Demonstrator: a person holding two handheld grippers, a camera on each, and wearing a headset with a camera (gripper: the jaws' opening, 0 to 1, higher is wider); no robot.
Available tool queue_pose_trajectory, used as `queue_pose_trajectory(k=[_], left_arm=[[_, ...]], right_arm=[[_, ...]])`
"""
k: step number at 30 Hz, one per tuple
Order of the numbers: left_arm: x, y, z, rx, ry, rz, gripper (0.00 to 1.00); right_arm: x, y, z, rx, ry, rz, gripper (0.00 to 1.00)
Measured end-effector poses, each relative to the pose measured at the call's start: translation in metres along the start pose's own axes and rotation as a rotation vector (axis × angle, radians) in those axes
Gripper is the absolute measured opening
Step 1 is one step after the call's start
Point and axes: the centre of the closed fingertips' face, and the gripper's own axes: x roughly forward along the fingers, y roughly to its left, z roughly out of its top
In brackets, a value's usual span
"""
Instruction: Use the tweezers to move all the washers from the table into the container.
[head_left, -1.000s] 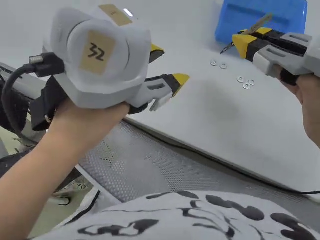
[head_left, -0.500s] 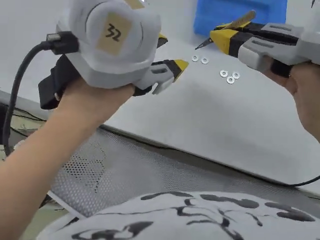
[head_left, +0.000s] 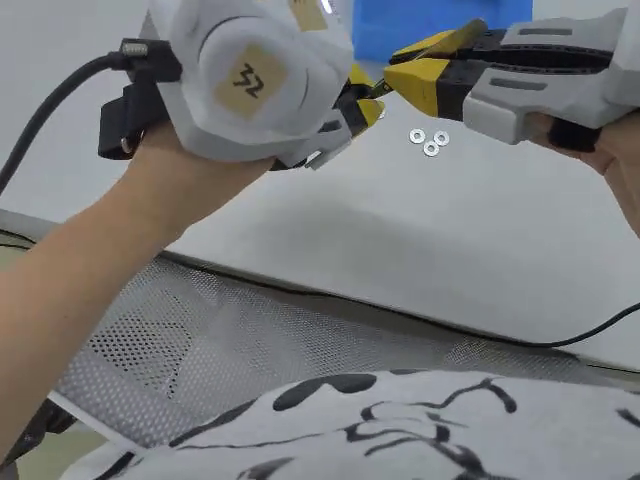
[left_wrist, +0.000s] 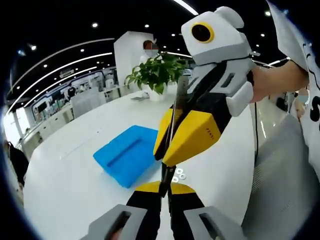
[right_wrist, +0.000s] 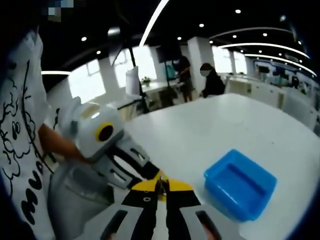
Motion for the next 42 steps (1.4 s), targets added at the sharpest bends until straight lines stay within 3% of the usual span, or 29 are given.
queue_pose_trajectory(k=[3,9,10,12,16,20,25,28,30,32,34,39,40,42], left_arm=[[-0.002,0.002,0.002,-0.009,-0.018,0.012,0.00],[-0.013,0.011,0.011,0.067,-0.063,0.116,0.00],[-0.015,0.015,0.017,0.085,-0.095,0.140,0.00],[-0.018,0.015,0.016,0.067,-0.083,0.150,0.00],[-0.018,0.015,0.015,0.071,-0.083,0.163,0.00],[-0.016,0.010,0.013,0.122,-0.069,0.176,0.00],[-0.014,0.012,0.013,0.071,-0.079,0.190,0.00],[-0.013,0.011,0.013,0.071,-0.074,0.192,0.00],[-0.011,0.011,0.012,0.029,-0.073,0.189,0.00],[-0.012,0.013,0.016,-0.071,-0.104,0.200,0.00],[-0.011,0.012,0.019,-0.119,-0.118,0.193,0.00],[-0.007,0.010,0.018,-0.060,-0.127,0.185,0.01],[-0.006,0.011,0.015,-0.064,-0.117,0.176,0.01],[-0.002,0.006,0.000,-0.127,-0.050,0.133,0.10]], right_arm=[[-0.001,-0.002,0.003,0.008,-0.003,-0.012,0.02],[-0.002,-0.002,0.008,0.052,0.000,-0.007,0.03],[-0.002,-0.002,0.007,0.052,0.008,-0.003,0.03],[-0.002,-0.002,0.009,0.058,-0.008,0.001,0.04],[-0.001,0.000,0.008,0.069,0.010,0.003,0.03],[0.000,0.000,0.008,0.070,0.009,-0.004,0.03],[0.000,0.000,0.007,0.080,0.017,0.003,0.02],[-0.002,-0.001,0.005,0.082,0.022,0.002,0.02],[-0.002,-0.002,0.006,0.092,0.015,-0.008,0.02],[-0.002,-0.004,0.009,0.103,-0.005,-0.023,0.02],[-0.002,-0.005,0.012,0.119,-0.025,-0.029,0.02],[-0.001,-0.008,0.013,0.110,-0.029,-0.044,0.01],[-0.001,-0.008,0.013,0.107,-0.027,-0.044,0.01],[-0.001,-0.013,0.015,0.096,-0.044,-0.056,0.01]])
